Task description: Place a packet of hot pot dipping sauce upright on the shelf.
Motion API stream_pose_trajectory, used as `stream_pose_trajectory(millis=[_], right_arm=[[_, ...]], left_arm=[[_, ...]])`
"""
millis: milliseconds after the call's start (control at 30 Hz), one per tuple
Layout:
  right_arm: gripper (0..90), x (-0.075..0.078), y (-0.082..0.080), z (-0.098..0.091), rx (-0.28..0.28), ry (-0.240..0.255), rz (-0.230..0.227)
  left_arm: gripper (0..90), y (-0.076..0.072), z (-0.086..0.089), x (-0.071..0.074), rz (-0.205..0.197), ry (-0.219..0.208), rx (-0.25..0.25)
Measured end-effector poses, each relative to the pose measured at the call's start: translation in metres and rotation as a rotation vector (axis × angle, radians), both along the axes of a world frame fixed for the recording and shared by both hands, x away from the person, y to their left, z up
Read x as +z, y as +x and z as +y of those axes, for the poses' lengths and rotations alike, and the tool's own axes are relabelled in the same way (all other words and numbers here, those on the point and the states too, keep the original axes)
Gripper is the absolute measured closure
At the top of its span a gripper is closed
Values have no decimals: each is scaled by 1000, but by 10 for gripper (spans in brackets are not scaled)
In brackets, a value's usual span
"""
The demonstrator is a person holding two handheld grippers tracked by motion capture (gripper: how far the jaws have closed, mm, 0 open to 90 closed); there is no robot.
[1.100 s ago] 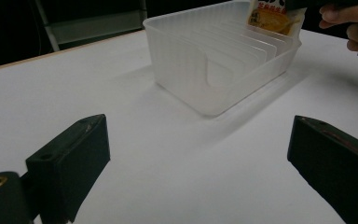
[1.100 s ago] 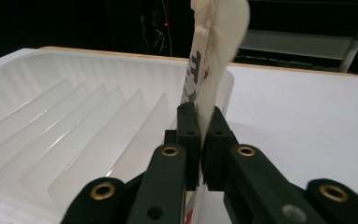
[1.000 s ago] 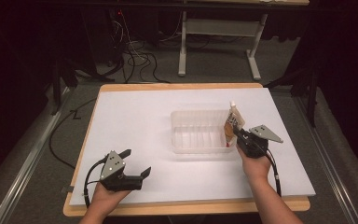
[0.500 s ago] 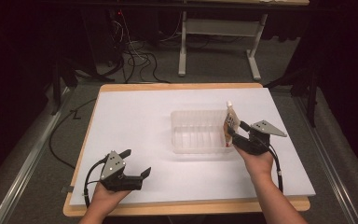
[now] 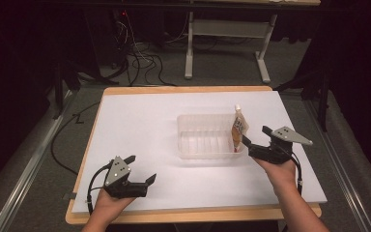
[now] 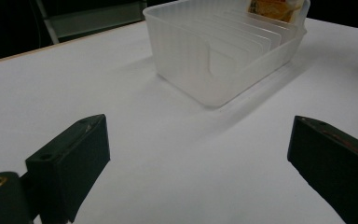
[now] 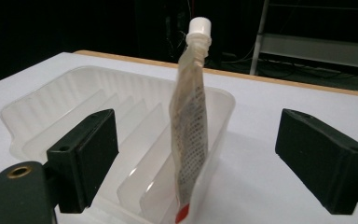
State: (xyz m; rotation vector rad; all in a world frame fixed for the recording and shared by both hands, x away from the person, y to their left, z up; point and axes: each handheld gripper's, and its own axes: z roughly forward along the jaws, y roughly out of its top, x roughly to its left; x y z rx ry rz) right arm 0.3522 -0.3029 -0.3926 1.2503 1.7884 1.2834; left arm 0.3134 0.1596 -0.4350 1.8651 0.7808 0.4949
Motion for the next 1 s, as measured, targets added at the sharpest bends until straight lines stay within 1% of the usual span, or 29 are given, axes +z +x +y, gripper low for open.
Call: stream_pose_trajectory(millis=[67,167,267,333,433,533,600,633,700,733,767,800,833,900,1000], right_arm=[[135,0,-5,-6,0,8,-1],[134,-2,-14,-15,-1,6,-16],[129,-7,-24,-27,-8,3,-11],[107,-12,-30,-37,-20,5,-26],[107,-18,-41,-51,-41,17,-9],[107,-25,-54,-64,-68,40,3],[107,-30,-66,-71,-78,37,-2],[104,-34,-73,-74,-89,42,-7],[105,-47,-88,-82,-110,54,-30],[103,-51,-92,-84,-102,43,-11],[96,-51,-92,-87,-99,16,11],[98,-51,-93,-89,-105,12,10],[101,-52,-92,-92,-113,23,1],[101,-53,-89,-94,-120,47,22],[101,-58,-87,-90,-95,39,31]], left_arm=[[62,0,0,0,3,4,0],[62,1,1,-2,8,9,4],[62,1,0,-3,20,12,1],[57,1,-1,-4,27,17,-1],[56,1,-3,-5,27,22,-3],[56,1,-5,-6,26,31,-8],[56,1,-6,-7,28,37,-12],[56,1,-6,-8,29,42,-15],[56,2,-6,-9,35,47,-16],[56,3,-7,-10,39,47,-16],[55,3,-7,-10,43,45,-16],[55,4,-8,-11,45,44,-16],[55,4,-9,-11,47,50,-15],[54,4,-11,-12,50,50,-12],[54,3,-12,-11,46,54,-8]])
